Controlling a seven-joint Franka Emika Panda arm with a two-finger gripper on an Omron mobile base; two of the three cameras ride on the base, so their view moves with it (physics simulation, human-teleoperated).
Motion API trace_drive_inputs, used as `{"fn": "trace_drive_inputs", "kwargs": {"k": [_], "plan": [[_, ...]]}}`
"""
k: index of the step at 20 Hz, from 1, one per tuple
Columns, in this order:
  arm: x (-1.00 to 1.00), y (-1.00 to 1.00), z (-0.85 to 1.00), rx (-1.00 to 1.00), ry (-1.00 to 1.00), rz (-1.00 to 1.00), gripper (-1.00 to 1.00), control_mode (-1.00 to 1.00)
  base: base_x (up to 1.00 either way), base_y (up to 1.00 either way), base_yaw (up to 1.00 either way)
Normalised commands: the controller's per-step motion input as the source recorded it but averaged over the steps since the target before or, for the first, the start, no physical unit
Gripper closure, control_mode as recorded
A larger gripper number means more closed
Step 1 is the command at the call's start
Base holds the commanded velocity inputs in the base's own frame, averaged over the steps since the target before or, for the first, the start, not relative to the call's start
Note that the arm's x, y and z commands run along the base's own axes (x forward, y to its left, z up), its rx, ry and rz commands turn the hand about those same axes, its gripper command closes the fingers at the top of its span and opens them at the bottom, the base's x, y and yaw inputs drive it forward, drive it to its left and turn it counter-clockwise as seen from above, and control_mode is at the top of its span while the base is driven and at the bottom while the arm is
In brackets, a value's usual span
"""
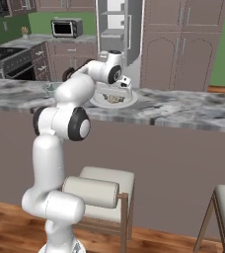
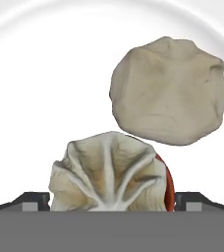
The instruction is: Place two dumplings into each of the tupperware containers and then place the containers in the fridge.
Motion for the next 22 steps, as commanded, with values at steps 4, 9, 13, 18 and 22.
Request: {"fn": "trace_drive_inputs", "kwargs": {"k": [4,9,13,18,22], "plan": [[0.09,0.0,-0.06,0.0,0.0,0.0,1.0,-1.0,0.0,0.0,0.0],[-0.15,0.03,0.03,0.0,-0.03,0.0,1.0,-1.0,0.0,0.0,0.0],[-0.4,0.46,0.27,-0.01,-0.15,0.01,1.0,-1.0,0.0,0.0,0.0],[-0.28,0.62,0.49,-0.01,-0.03,0.05,1.0,-1.0,0.0,0.0,0.0],[-0.1,0.77,0.54,0.0,0.0,0.05,1.0,-1.0,0.0,0.0,0.0]]}}
